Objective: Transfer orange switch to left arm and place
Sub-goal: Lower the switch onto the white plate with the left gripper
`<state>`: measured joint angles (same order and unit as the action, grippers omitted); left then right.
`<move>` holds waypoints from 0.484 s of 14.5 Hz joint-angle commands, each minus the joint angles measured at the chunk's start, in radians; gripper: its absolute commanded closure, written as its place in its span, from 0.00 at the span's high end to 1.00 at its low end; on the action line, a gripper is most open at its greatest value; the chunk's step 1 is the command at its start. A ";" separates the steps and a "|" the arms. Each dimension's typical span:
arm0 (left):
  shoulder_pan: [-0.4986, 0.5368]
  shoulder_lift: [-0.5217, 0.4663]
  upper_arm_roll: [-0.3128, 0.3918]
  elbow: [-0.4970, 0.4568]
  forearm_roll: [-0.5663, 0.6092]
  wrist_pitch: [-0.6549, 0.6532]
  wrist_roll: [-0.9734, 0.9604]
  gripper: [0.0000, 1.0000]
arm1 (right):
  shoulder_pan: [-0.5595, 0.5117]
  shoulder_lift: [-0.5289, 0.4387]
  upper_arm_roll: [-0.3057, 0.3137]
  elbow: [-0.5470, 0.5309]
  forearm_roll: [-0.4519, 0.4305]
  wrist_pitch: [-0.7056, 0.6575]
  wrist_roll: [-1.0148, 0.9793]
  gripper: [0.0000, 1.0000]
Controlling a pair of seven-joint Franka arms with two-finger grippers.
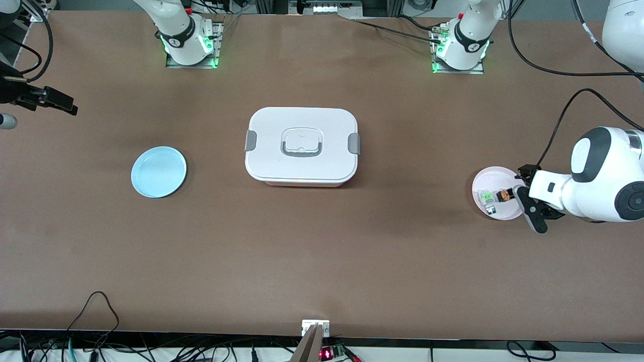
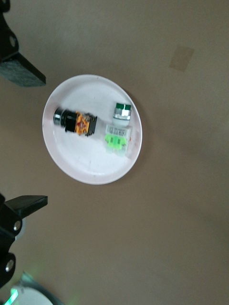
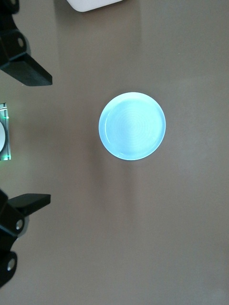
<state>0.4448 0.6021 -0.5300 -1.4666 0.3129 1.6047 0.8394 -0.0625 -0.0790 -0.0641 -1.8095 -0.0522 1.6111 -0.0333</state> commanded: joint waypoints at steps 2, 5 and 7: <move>-0.098 0.008 -0.001 0.129 -0.015 -0.190 -0.303 1.00 | 0.003 -0.024 0.009 -0.005 0.005 -0.011 -0.020 1.00; -0.152 -0.004 -0.002 0.195 -0.020 -0.276 -0.520 1.00 | 0.003 -0.038 0.007 0.036 0.014 -0.039 -0.014 1.00; -0.192 -0.025 0.005 0.242 -0.020 -0.330 -0.577 1.00 | 0.006 -0.045 0.013 0.036 0.015 -0.042 0.013 1.00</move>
<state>0.2792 0.5945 -0.5368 -1.2912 0.3104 1.3409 0.3273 -0.0604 -0.1058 -0.0562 -1.7793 -0.0494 1.5901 -0.0398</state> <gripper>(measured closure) 0.000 0.000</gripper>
